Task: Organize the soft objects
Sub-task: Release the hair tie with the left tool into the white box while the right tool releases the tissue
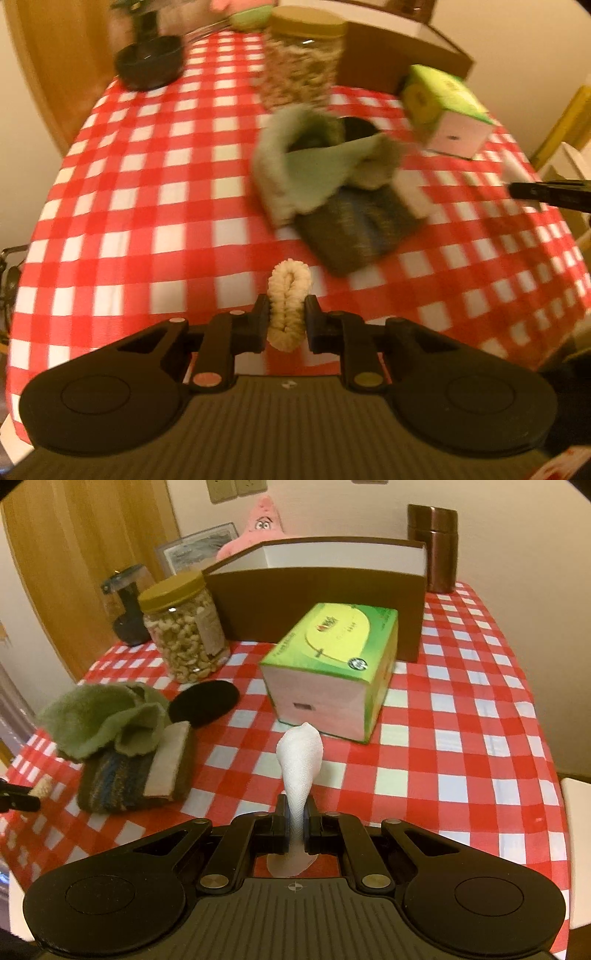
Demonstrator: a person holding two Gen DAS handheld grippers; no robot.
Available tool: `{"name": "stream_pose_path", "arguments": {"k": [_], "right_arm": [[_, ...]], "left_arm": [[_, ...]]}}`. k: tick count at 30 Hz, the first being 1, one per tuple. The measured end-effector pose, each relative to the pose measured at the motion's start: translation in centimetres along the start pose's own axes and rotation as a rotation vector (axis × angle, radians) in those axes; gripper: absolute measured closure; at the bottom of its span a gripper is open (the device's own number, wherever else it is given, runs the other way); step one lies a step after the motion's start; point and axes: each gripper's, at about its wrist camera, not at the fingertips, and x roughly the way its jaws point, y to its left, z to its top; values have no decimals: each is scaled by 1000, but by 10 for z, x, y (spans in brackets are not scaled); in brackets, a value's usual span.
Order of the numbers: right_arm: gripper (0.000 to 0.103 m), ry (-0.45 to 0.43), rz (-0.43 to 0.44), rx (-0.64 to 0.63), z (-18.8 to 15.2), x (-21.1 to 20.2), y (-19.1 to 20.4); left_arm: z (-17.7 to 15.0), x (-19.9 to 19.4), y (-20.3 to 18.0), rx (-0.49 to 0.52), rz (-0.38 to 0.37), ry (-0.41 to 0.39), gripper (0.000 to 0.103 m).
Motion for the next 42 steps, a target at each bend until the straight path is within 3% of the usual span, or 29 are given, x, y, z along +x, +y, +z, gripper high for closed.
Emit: {"name": "stream_pose_path", "arguments": {"k": [10,20,33,42], "right_arm": [[96,-18,116,-17,26,-13,22],[96,-96,195,63,79,-12,21],[96,-213,151,124,181,23,-3],[96,-234,66,155,232,67,-34]], "left_arm": [[54,-16,-55,51,-132,-125,85],[139,1,-81,40,-114,-242,85],[267,40,-84,39,-75,-344,85],[331,88,-88,24,-68,-308,85]]}}
